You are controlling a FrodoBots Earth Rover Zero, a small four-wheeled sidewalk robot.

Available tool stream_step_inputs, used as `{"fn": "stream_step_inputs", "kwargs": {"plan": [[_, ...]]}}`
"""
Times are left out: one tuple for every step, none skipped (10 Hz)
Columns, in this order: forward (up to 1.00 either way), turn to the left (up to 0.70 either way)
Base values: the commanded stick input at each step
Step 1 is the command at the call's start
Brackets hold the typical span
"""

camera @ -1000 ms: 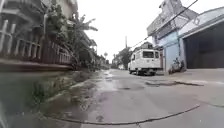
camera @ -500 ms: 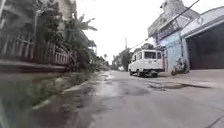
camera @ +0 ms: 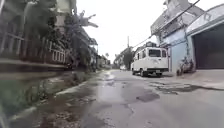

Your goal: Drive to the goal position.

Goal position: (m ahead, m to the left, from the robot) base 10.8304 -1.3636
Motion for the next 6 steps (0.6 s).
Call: {"fn": "stream_step_inputs", "kwargs": {"plan": [[0.85, 0.0], [0.85, 0.0], [0.85, 0.0], [0.85, 0.0], [0.85, 0.0], [0.85, 0.0]]}}
